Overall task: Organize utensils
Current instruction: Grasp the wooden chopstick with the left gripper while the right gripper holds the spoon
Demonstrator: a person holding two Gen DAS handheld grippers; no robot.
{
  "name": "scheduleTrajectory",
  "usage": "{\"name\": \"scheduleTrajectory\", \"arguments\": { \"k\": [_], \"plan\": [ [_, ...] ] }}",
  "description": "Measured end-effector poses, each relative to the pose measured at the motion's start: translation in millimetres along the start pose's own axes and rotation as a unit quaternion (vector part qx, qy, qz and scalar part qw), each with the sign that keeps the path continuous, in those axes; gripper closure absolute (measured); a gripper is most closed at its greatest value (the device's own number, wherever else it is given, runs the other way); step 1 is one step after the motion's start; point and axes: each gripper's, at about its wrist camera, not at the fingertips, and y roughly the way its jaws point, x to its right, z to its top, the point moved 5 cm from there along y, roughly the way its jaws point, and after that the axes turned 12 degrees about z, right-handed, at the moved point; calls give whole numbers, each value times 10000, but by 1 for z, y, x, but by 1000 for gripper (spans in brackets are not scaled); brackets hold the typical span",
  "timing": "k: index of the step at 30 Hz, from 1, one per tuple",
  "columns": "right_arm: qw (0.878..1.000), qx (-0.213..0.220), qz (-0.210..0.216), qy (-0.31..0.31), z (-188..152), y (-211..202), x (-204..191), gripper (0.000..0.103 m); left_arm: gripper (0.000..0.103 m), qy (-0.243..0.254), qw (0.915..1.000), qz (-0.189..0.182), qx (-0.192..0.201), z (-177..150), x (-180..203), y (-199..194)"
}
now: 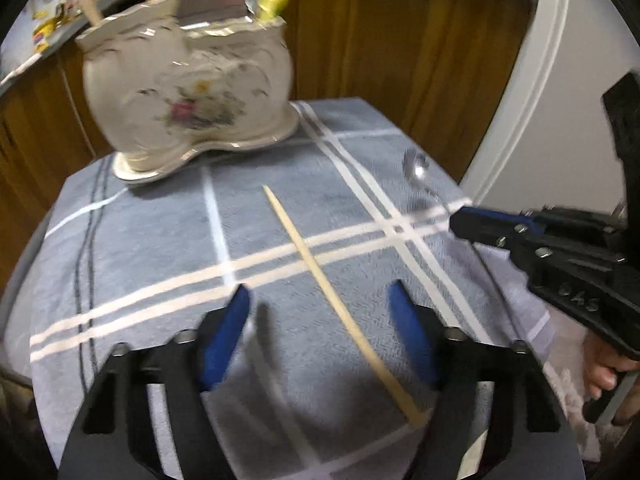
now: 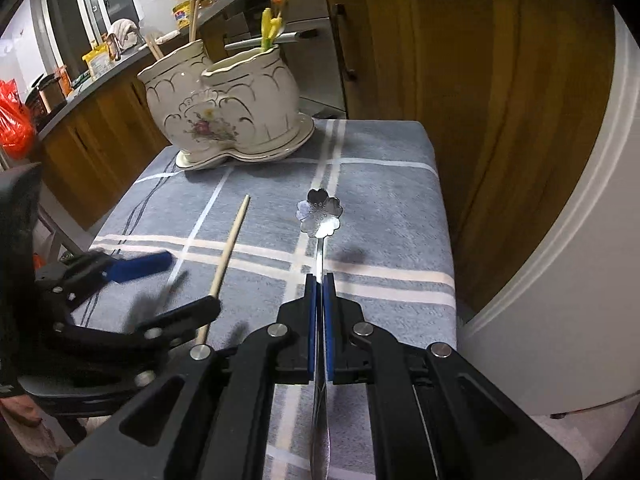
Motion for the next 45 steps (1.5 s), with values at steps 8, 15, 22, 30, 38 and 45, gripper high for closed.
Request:
{"name": "scheduleTrajectory", "arguments": {
  "k": [8,15,22,30,38,45],
  "plan": [
    [9998,29,177,-79,-3,-1,-4,100,91,160,9993,303,-115,0,-11,7],
    [9991,-78,369,-192,-4,10,-21,100,97,314,9992,123,-233,-9,-39,0],
    [9981,-276,421,-350,-5,22,-36,100,97,750,9967,14,-311,-27,-64,-20],
    [9958,-597,381,-578,-10,37,-49,100,84,857,9953,89,-450,-40,-77,-25],
    [9953,-624,375,-633,-12,38,-54,100,74,697,9964,69,-483,-37,-71,-13],
    [9964,-446,413,-590,-7,35,-52,100,97,717,9963,106,-454,-37,-73,-8]
  ]
}}
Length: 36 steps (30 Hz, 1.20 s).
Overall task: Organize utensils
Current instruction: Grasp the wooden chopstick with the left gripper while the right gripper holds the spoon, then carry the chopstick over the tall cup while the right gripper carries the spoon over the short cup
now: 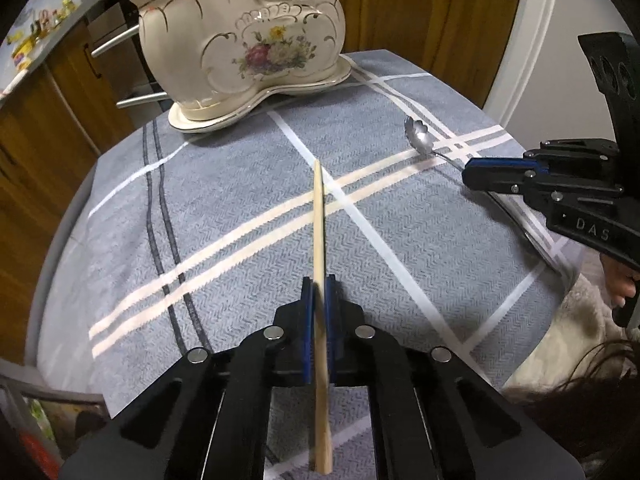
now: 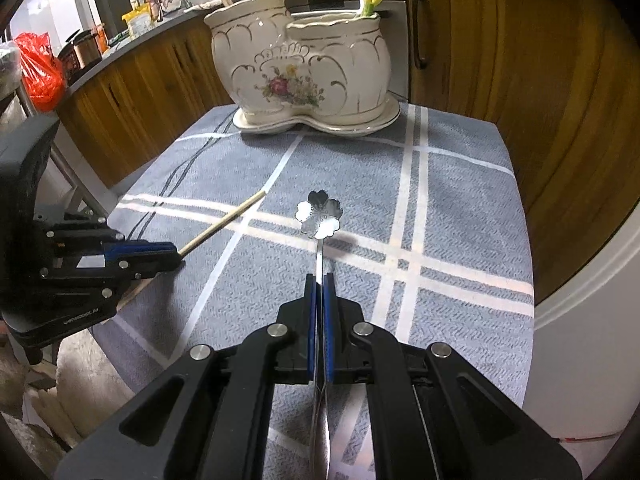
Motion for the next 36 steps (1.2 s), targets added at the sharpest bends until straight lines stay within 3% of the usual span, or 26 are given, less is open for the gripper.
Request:
{"name": "scheduleTrajectory", "arguments": {
  "k": [8,17,22,29,36],
  "plan": [
    [9996,267,102,-12,9,-5,0,100,97,-165,9994,-114,264,1,-13,-8],
    [9942,1065,34,-145,47,-29,-1,100,97,-487,9879,-335,1433,32,-37,-55],
    [9853,1689,-3,-273,83,-44,-3,100,97,-806,9724,-368,2159,60,-56,-78],
    [9658,2540,56,-514,141,-60,-6,100,97,-1177,9520,-315,2807,106,-84,-91],
    [9425,3300,306,-432,193,-61,-2,100,97,-1783,9221,-456,3404,157,-121,-95]
  ]
}}
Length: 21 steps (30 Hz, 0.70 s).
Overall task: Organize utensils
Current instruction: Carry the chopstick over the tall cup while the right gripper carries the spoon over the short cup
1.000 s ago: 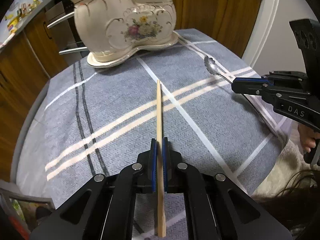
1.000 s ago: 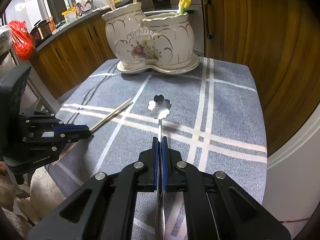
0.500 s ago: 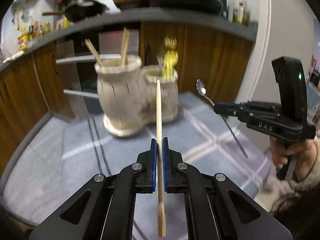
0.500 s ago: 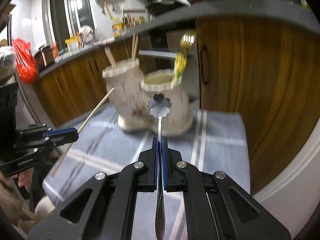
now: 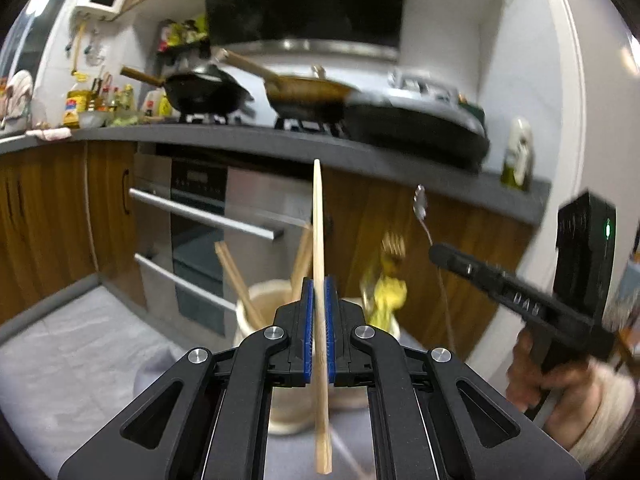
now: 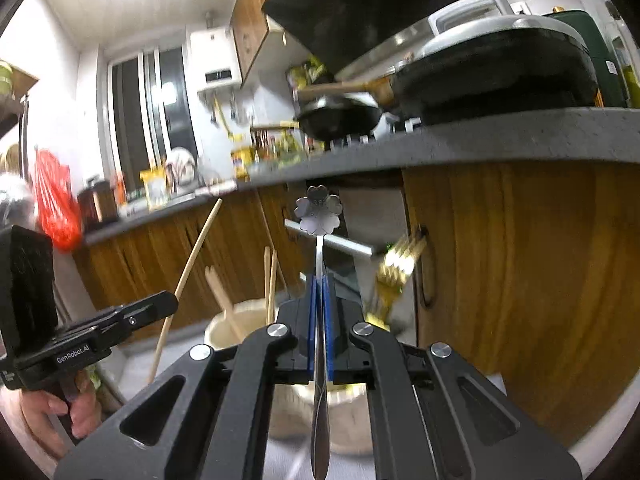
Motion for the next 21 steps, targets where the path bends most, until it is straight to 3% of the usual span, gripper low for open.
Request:
{"name": "scheduleTrajectory", "arguments": {
  "k": [11,17,21],
  "plan": [
    [9983,535,-217,-58,14,50,17,99,97,-608,9957,53,702,30,-14,38],
    [9974,504,-440,-268,-2,67,19,100,97,-245,9934,454,1029,20,-6,50],
    [9984,352,-355,-270,-14,66,20,100,97,-110,9946,477,916,13,-6,54]
  ]
}}
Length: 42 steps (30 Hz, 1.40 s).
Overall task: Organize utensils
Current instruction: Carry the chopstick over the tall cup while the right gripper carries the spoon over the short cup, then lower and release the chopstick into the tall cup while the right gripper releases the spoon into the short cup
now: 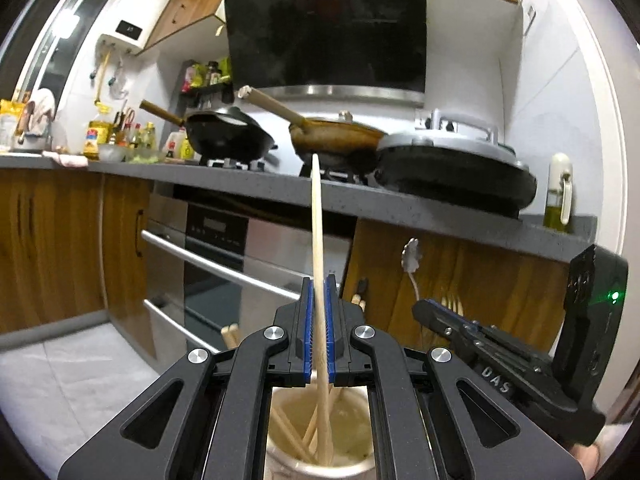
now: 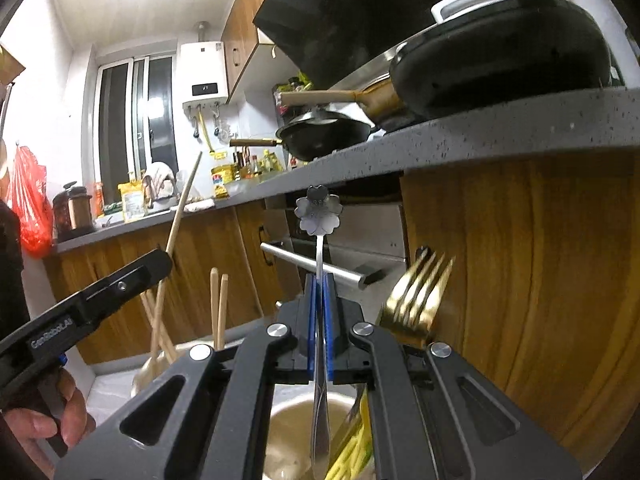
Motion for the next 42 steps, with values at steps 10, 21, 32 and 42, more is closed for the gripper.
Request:
{"name": "scheduleTrajectory", "arguments": {
  "k": [10,21,32,42],
  "plan": [
    [9984,-486,219,169,-29,-17,2,100,97,303,9984,-78,-473,-28,-5,-20],
    [9947,-973,309,134,-46,-13,-8,99,97,252,9966,-72,-782,-42,-11,-26],
    [9925,-1185,301,-52,-51,-54,-24,97,97,450,9948,-32,-916,-49,-10,-52],
    [9850,-1709,-89,-237,-91,-105,-23,60,82,713,9869,217,-1429,-101,-11,-89]
  ]
}}
